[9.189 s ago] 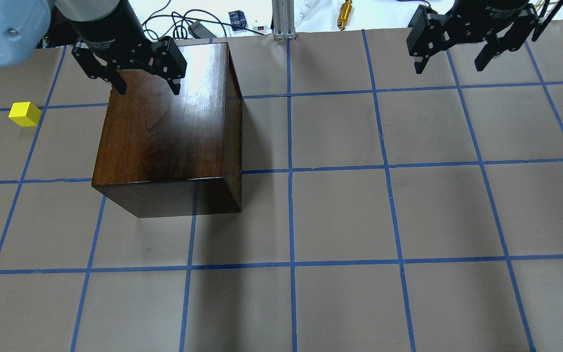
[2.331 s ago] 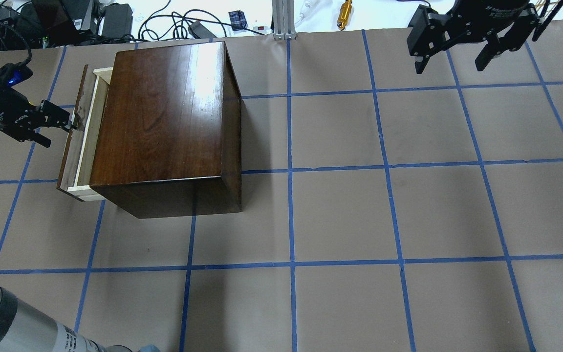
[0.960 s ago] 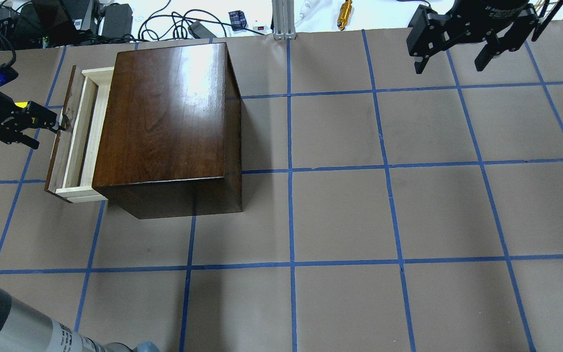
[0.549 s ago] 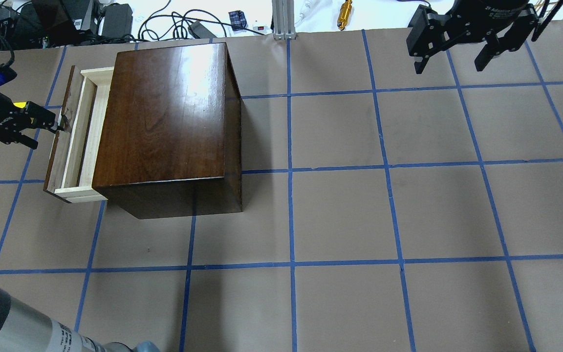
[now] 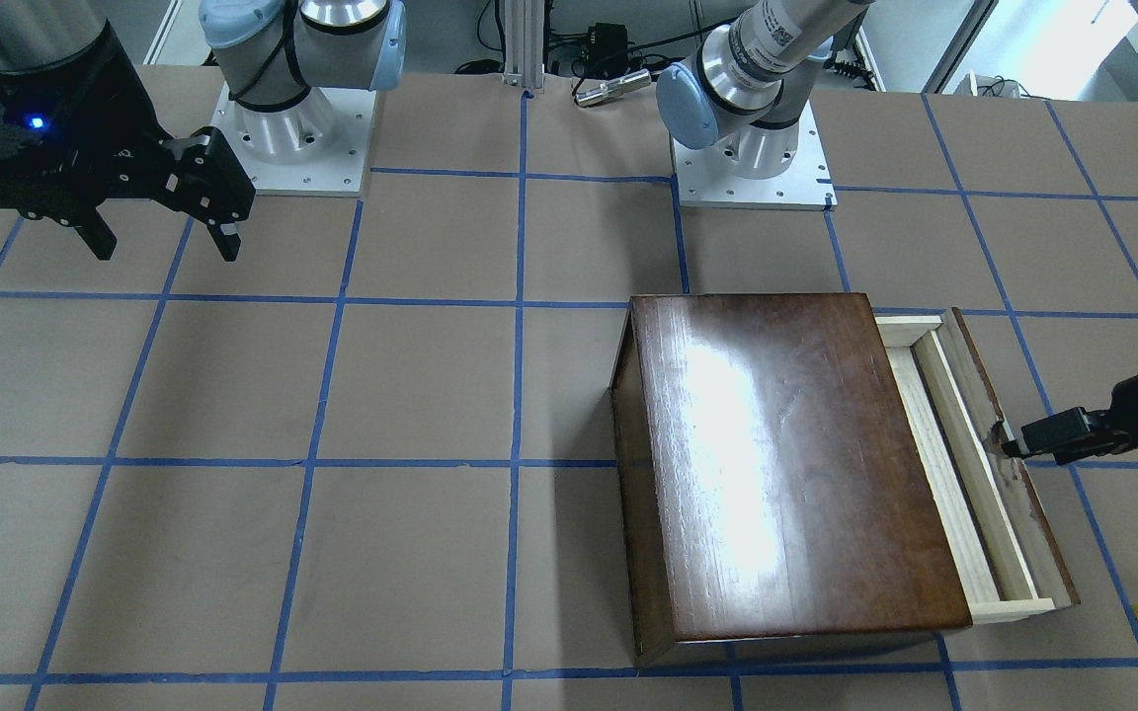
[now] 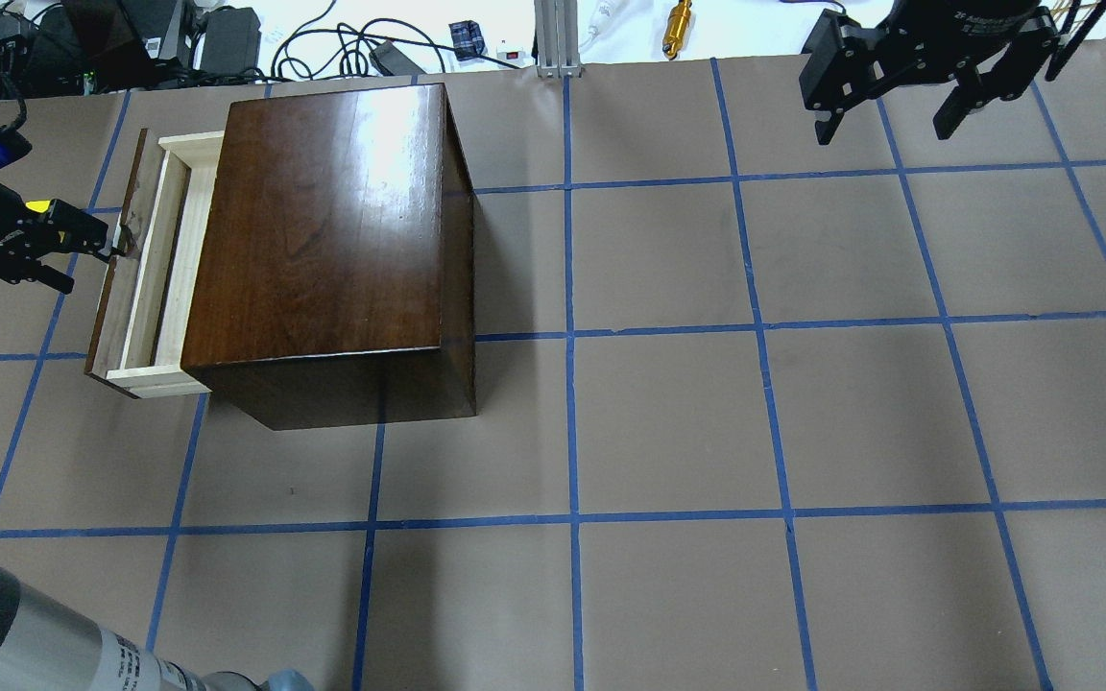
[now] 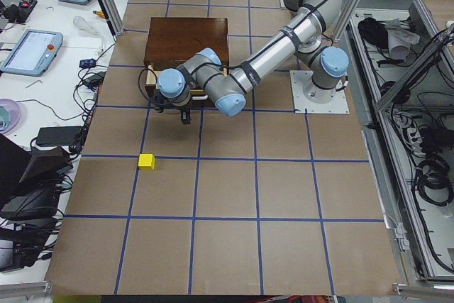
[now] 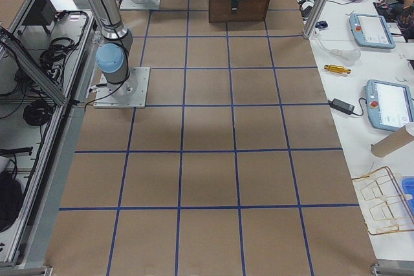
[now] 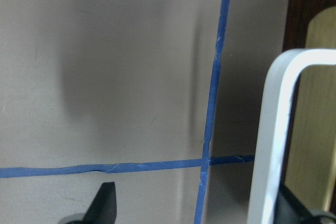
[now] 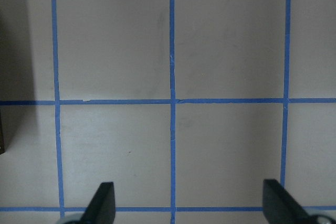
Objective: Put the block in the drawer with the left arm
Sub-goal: 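Release the handle and move the left gripper toward the yellow cube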
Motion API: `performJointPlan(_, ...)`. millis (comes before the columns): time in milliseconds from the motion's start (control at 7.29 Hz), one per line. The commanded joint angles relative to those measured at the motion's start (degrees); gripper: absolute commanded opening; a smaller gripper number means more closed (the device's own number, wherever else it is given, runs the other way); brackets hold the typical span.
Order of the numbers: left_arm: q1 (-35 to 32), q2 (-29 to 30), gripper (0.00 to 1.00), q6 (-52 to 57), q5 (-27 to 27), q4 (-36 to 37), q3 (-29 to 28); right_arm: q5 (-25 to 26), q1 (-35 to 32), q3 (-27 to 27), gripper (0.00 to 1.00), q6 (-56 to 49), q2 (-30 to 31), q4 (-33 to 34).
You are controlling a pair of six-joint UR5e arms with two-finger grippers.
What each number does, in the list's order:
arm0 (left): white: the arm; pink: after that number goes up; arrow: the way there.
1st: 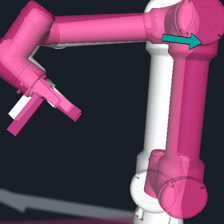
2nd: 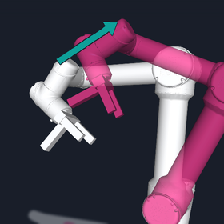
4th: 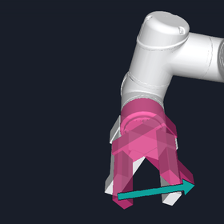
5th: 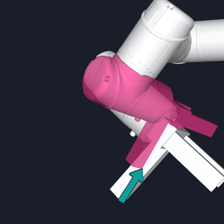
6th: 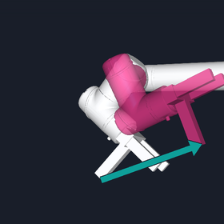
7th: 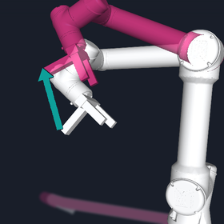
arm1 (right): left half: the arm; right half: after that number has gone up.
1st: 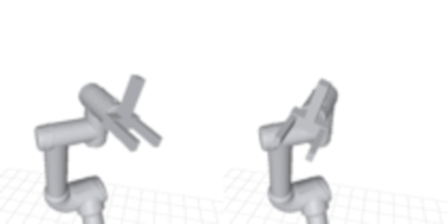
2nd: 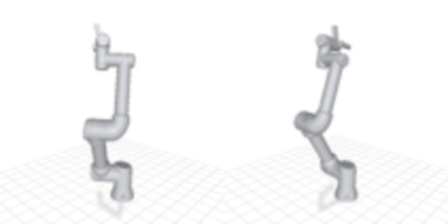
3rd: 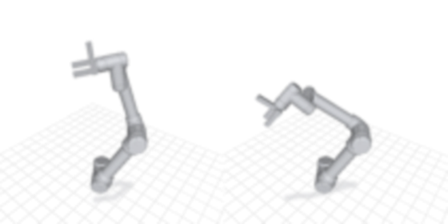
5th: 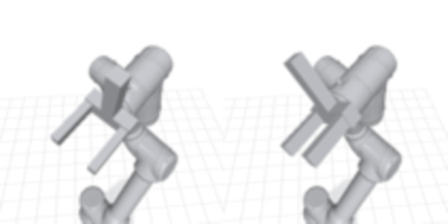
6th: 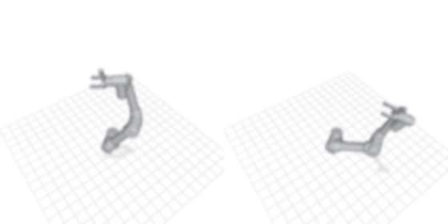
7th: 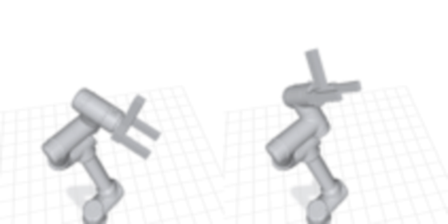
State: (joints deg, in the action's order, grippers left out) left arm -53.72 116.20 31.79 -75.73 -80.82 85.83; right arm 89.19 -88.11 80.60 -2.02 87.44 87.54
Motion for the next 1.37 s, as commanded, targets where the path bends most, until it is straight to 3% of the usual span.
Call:
performJointPlan(0,0.81,-0.01,1.00,0.47,0.23,-0.03,0.13,0.02,-0.04,0.00,1.00,0.00,0.01,0.00)
performJointPlan(686,0.55,-1.94,1.00,-0.05,0.49,-1.35,-1.45,0.02,-0.04,0.00,1.00,0.00,-0.08,0.00)
performJointPlan(1234,0.19,-2.48,1.00,2.04,-3.88,-8.74,-10.05,-0.07,-0.04,0.00,1.00,0.00,-0.08,0.00)
